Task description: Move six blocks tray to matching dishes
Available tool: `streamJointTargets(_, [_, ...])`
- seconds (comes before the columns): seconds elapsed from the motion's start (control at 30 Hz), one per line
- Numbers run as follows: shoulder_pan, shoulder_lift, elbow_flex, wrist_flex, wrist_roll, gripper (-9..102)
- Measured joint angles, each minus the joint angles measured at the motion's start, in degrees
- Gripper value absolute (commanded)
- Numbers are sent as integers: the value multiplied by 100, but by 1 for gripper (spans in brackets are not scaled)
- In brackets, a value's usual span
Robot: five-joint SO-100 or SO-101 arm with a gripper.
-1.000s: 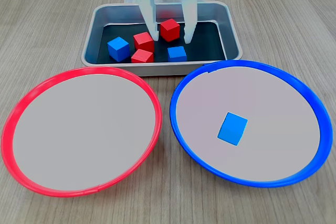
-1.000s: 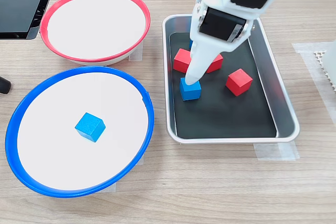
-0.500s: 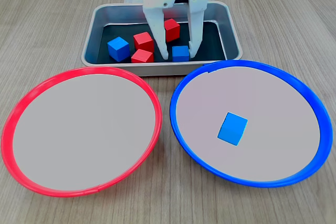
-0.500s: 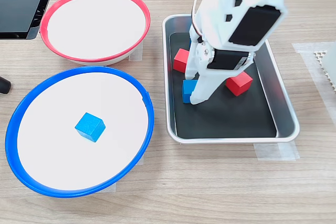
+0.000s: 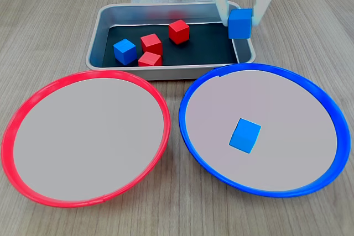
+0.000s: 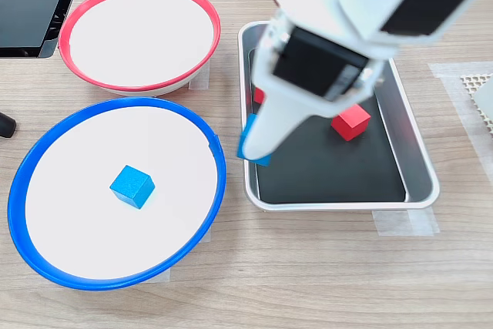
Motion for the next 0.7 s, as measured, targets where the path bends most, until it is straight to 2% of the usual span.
streamJointTargets(0.07, [-62, -413, -343, -686, 1011, 0])
streamJointTargets(0.13, [-44, -967, -439, -1705, 1556, 6])
streamJointTargets(0.23, [53, -1318, -510, -1978, 1714, 17])
streamJointTargets(0.33, [79, -1547, -536, -2074, 1898, 22])
streamJointTargets(0.4, [123, -1547, -545, -2074, 1934, 12])
streamJointTargets(0.5, [193, -1433, -536, -1811, 1749, 0])
streamJointTargets(0.63, [352, -536, -220, -422, 1204, 0])
streamJointTargets(0.7, [782, 132, 255, 677, 703, 1])
